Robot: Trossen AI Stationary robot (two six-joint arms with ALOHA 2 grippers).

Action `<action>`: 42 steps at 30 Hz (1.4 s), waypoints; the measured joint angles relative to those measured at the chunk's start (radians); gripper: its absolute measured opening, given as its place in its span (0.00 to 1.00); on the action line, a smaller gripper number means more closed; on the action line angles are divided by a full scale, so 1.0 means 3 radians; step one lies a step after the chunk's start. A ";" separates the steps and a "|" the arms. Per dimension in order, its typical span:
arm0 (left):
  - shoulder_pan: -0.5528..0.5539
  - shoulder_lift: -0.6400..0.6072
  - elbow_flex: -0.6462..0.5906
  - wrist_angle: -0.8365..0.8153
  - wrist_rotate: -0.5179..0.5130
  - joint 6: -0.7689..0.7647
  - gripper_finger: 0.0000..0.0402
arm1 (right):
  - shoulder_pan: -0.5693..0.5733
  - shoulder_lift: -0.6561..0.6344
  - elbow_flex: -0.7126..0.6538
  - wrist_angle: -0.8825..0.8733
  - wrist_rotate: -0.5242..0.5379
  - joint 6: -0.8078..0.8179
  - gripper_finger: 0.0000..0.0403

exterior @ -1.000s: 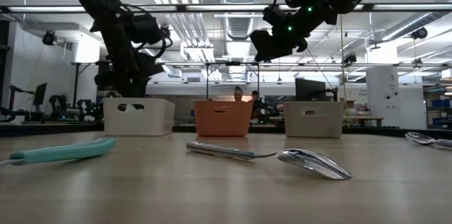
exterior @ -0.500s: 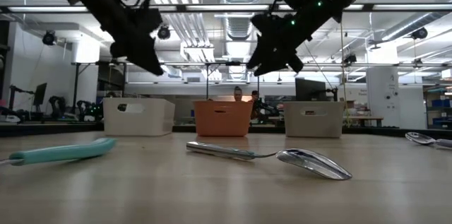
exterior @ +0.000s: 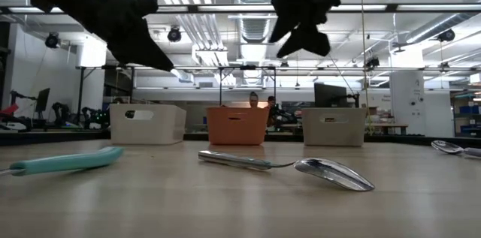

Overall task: Sort silverware by color (type)
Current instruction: Put the purple spoon into the orange bin

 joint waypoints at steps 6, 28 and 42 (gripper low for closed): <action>0.0004 0.0016 -0.0033 0.0030 -0.0103 -0.0001 0.14 | 0.0099 0.0000 -0.0009 -0.0651 0.0002 0.0384 0.40; 0.0005 0.0016 -0.0039 0.0028 -0.0175 -0.0028 0.14 | 0.0292 0.0002 -0.0802 -0.1313 -0.0137 0.1415 0.40; 0.0005 0.0016 -0.0039 0.0026 -0.0175 -0.0028 0.14 | 0.0687 0.0606 0.0239 -0.1029 0.0039 0.1257 0.40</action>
